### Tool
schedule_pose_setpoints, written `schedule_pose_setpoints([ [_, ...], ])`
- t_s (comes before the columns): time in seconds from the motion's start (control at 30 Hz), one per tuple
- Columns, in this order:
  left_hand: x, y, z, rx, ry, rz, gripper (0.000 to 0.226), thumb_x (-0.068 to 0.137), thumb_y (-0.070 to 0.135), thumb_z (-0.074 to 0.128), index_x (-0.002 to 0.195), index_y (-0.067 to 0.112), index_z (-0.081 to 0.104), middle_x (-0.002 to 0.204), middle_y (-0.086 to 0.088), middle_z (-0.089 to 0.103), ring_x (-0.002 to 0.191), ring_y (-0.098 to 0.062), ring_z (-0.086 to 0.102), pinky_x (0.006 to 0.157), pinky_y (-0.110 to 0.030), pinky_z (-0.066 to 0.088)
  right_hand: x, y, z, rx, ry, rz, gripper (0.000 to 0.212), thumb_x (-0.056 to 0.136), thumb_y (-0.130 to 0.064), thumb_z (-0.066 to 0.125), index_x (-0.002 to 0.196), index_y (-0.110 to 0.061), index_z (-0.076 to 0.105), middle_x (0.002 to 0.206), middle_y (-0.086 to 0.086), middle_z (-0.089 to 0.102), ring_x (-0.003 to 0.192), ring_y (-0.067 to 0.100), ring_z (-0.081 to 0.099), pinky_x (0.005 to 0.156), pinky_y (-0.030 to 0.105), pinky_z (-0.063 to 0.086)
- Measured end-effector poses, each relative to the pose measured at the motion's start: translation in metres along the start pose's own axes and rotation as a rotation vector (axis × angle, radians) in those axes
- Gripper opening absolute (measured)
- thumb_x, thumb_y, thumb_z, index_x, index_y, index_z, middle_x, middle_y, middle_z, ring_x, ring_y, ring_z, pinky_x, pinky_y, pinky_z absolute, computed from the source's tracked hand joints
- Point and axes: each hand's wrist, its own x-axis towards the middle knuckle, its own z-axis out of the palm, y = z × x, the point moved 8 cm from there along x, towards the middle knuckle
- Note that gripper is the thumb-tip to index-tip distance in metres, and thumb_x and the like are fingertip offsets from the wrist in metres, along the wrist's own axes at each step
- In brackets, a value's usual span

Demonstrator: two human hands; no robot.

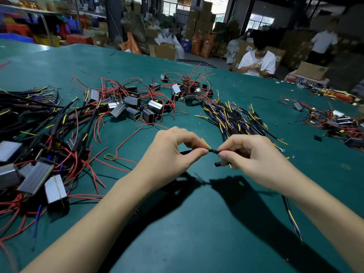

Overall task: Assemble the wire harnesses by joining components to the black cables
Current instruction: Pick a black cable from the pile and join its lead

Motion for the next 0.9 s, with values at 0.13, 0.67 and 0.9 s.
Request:
schedule_pose_setpoints([
  [0.13,0.0,0.003,0.003,0.028,-0.013,0.026,0.003,0.077,0.019,0.078,0.08,0.018,0.077,0.077,0.004,0.066,0.08,-0.008,0.055,0.072,-0.01,0.032,-0.004,-0.006,0.001,-0.033,0.043,-0.093,0.011,0.084,-0.008,0.069,0.079,-0.017,0.067,0.068,-0.005,0.071,0.061,0.0,0.06,0.06,0.007,0.038],
  [0.67,-0.006,-0.035,0.01,-0.211,-0.408,-0.366,0.006,0.083,0.024,0.071,0.084,0.023,0.076,0.083,-0.005,0.074,0.068,-0.007,0.055,0.067,-0.025,0.042,-0.009,-0.014,-0.011,-0.265,0.111,-0.371,0.008,0.082,-0.013,0.072,0.085,-0.019,0.067,0.078,-0.013,0.061,0.075,-0.006,0.049,0.085,0.028,0.032],
  [0.9,-0.003,-0.028,0.011,-0.26,-0.332,-0.293,0.011,0.08,0.016,0.075,0.079,0.027,0.077,0.068,0.005,0.073,0.056,0.003,0.054,0.054,-0.009,0.041,-0.008,-0.022,-0.015,-0.351,0.122,-0.427,0.006,0.084,-0.019,0.064,0.084,-0.016,0.069,0.077,-0.01,0.063,0.071,0.001,0.047,0.081,0.03,0.03],
])
